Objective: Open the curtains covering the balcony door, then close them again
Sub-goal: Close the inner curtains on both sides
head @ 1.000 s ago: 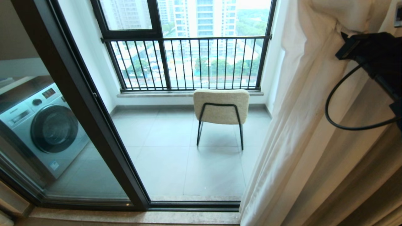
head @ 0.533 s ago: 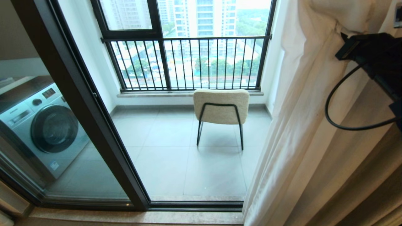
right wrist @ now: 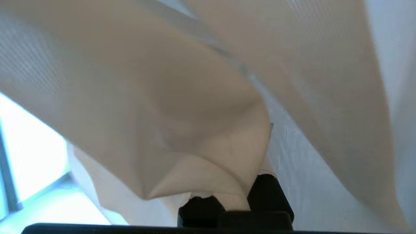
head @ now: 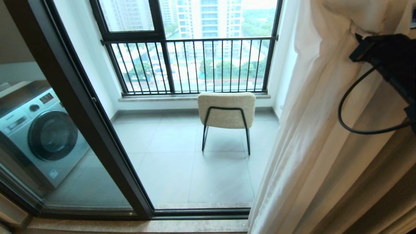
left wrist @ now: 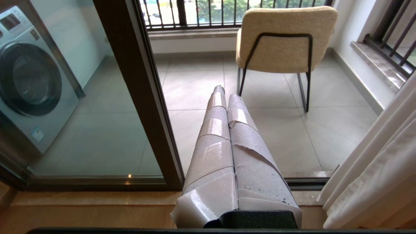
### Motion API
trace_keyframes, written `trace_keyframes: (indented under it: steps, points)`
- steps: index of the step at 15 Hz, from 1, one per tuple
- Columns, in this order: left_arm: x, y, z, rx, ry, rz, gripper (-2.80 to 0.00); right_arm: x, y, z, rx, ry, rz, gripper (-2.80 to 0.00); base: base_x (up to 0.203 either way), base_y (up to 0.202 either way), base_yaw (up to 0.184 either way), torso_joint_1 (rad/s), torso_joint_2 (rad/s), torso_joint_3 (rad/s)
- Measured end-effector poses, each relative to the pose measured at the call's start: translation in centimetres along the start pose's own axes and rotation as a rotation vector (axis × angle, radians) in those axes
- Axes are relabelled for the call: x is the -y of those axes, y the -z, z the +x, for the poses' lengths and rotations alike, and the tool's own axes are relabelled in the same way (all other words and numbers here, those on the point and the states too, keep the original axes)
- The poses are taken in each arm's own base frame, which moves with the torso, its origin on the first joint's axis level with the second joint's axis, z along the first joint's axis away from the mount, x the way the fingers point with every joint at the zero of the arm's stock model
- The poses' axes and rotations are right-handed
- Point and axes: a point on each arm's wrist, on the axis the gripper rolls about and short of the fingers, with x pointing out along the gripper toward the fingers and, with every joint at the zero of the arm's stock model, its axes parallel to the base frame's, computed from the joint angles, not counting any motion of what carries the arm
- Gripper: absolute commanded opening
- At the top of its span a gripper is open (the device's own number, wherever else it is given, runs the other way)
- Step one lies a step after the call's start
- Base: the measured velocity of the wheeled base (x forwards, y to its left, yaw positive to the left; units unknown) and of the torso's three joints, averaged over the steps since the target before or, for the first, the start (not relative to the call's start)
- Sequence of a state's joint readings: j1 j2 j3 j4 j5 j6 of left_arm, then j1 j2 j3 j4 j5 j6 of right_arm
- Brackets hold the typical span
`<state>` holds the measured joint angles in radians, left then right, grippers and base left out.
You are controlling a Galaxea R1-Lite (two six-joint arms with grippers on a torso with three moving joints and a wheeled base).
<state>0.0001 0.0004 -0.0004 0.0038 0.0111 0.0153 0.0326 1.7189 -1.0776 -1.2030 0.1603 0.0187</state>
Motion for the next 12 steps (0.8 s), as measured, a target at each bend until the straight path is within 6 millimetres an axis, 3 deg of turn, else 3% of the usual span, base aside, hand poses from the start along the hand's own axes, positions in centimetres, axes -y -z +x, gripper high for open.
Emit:
trace_keyframes:
  steps: [12]
  points:
    - [0.0, 0.01, 0.0, 0.0, -0.001, 0.0, -2.8, -0.12, -0.07, -0.07, 0.001, -0.004, 0.001, -2.8, 0.0, 0.187, 0.001, 0.003, 0.0, 0.001]
